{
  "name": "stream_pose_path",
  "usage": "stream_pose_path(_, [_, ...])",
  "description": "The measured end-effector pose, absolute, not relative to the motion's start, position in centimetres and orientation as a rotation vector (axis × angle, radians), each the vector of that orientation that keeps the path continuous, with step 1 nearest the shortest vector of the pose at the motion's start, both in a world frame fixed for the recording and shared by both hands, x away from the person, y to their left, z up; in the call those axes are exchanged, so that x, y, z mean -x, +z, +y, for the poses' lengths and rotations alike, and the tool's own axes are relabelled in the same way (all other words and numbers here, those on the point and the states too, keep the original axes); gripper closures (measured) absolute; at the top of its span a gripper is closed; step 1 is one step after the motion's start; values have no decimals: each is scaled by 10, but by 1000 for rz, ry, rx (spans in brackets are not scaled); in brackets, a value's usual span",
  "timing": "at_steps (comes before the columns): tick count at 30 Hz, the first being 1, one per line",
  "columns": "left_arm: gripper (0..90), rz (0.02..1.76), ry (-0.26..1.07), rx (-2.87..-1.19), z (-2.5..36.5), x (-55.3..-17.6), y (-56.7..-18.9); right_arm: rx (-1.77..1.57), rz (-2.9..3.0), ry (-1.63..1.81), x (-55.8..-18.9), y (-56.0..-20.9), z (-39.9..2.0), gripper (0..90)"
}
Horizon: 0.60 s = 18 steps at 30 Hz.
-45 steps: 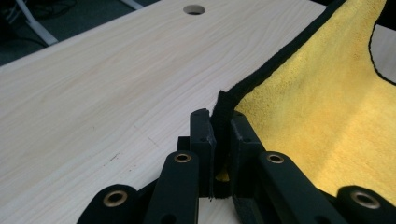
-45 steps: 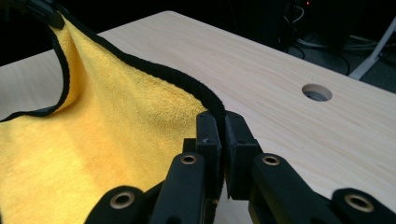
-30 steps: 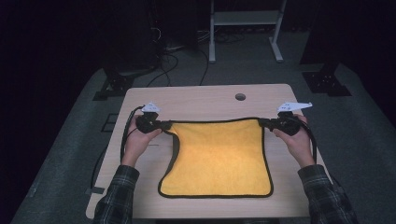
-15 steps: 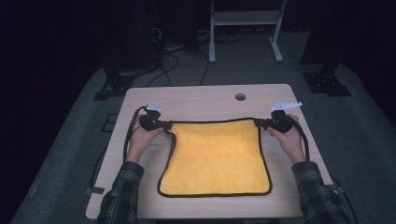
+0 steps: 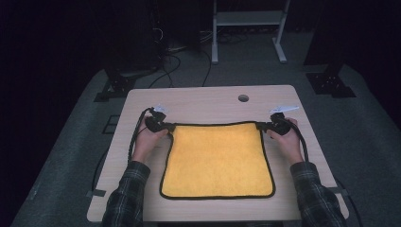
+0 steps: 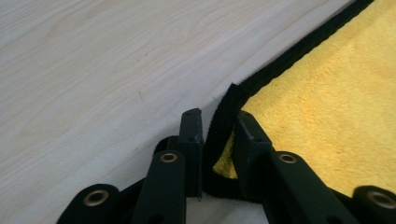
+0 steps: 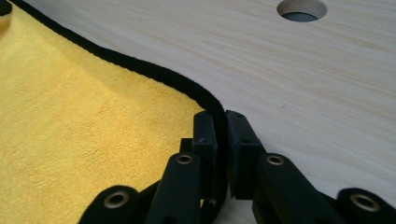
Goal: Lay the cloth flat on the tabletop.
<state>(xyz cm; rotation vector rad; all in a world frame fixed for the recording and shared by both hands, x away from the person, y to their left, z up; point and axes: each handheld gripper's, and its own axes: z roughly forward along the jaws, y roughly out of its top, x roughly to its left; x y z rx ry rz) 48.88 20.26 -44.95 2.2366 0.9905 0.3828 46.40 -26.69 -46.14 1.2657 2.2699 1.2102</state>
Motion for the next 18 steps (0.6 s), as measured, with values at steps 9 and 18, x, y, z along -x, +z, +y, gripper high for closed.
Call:
stream_pose_path(9, [467, 1073, 489, -2147, 218, -483, -438, -1282, 2135, 1142, -464, -459, -276, 570])
stream_pose_path(18, [372, 1073, 434, -2086, 232, -457, -438, -1287, 2143, 1063, -445, -452, -287, 412])
